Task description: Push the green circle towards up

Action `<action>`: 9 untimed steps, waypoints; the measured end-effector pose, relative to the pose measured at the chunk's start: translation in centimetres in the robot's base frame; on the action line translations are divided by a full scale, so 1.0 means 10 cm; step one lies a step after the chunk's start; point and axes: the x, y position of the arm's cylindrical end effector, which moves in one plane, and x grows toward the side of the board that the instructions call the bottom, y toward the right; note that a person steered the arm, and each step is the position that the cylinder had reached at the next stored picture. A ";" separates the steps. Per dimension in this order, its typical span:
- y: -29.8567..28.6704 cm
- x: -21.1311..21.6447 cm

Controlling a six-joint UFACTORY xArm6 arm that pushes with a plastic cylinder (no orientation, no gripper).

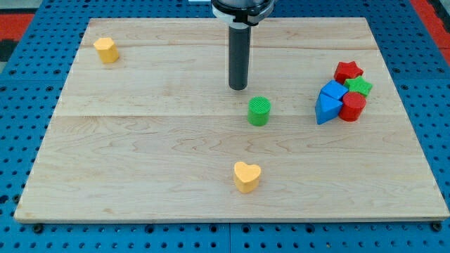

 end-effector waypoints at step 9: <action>0.31 0.55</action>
